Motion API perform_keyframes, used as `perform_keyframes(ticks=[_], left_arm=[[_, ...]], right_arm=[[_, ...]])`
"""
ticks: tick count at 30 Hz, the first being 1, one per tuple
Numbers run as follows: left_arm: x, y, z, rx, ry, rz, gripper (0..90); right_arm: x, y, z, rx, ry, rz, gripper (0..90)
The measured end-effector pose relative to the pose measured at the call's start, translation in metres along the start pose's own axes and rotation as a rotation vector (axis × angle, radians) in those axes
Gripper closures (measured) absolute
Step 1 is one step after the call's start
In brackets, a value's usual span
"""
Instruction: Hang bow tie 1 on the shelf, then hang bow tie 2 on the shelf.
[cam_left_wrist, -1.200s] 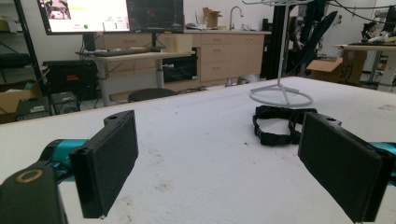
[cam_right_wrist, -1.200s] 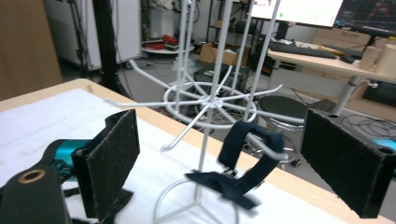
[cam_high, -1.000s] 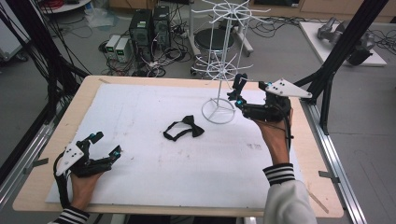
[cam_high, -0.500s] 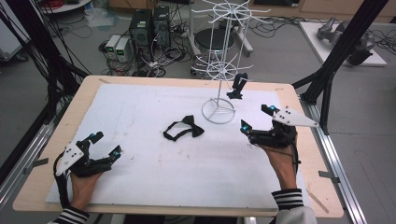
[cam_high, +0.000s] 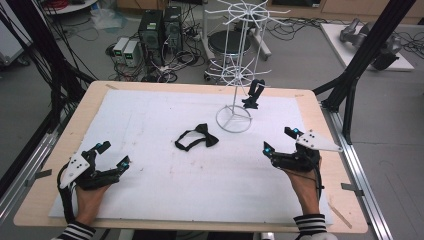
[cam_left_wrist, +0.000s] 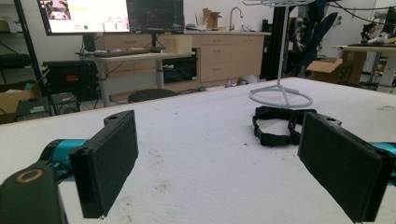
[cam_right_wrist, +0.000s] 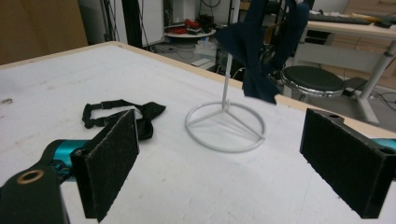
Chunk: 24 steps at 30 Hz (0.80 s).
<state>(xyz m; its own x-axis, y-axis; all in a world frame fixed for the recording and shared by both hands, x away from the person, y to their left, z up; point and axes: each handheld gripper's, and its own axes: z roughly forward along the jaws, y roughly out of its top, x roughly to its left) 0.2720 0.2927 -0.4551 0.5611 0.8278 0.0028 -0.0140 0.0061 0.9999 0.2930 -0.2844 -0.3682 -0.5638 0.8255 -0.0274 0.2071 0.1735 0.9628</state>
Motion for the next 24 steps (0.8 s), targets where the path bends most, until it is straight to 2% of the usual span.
perform_keyframes(ticks=[7,24], left_arm=[[0.000,0.000,0.000,0.003,0.003,0.002,12.6],[0.000,0.000,0.001,0.009,0.001,-0.001,12.6]], right_arm=[[0.000,-0.016,-0.001,0.013,0.003,0.024,11.1],[0.002,-0.016,0.001,0.022,0.009,0.022,11.1]])
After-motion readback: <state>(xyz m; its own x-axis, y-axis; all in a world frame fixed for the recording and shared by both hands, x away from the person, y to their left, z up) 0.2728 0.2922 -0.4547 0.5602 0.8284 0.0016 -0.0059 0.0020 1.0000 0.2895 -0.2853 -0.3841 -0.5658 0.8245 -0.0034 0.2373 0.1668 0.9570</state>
